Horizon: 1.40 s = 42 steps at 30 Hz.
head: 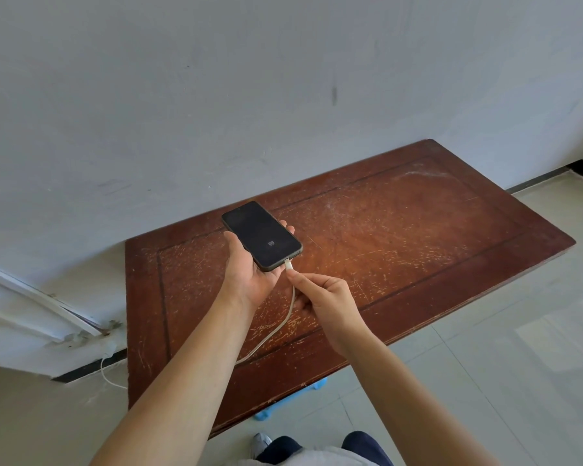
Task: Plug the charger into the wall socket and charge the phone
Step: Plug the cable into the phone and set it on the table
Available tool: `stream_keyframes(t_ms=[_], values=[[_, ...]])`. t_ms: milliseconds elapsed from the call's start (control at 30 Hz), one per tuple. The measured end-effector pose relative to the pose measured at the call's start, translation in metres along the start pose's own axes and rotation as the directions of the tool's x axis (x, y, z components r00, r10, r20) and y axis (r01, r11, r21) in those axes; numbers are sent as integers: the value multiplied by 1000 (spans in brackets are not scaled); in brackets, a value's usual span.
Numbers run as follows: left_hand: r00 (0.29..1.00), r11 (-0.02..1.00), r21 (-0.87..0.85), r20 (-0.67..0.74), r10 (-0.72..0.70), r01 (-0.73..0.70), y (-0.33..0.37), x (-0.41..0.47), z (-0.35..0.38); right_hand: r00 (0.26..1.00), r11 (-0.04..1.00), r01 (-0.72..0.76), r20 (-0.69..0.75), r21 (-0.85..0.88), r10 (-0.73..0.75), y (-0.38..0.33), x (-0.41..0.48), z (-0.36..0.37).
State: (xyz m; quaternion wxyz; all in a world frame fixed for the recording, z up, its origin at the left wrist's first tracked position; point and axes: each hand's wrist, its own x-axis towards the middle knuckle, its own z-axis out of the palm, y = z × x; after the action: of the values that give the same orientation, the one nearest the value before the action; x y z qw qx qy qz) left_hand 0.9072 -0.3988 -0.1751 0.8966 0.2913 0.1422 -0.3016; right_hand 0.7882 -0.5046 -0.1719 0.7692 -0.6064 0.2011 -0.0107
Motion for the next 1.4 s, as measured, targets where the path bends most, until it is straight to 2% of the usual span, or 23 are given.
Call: stream_keyframes(t_ms=[267, 767, 900, 1033, 1200, 1400], values=[[999, 994, 106, 36, -7, 3, 2, 4, -10, 998, 998, -66, 14, 8, 66, -5, 2, -1], [998, 993, 121, 61, 4, -11, 3, 2, -19, 999, 999, -37, 32, 33, 36, 0, 3, 3], [995, 992, 123, 94, -21, 9, 8, 3, -17, 994, 996, -84, 68, -42, 87, 5, 3, 0], [993, 989, 145, 116, -40, 23, 10, 5, -20, 996, 992, -85, -16, -94, 83, 7, 7, -5], [995, 983, 181, 90, -48, 31, 11, 7, -27, 996, 987, -79, -56, -137, 72, 11, 12, -5], [996, 960, 277, 55, -67, 49, 17, 5, -38, 999, 990, -38, -10, -138, 37, 20, 12, -8]])
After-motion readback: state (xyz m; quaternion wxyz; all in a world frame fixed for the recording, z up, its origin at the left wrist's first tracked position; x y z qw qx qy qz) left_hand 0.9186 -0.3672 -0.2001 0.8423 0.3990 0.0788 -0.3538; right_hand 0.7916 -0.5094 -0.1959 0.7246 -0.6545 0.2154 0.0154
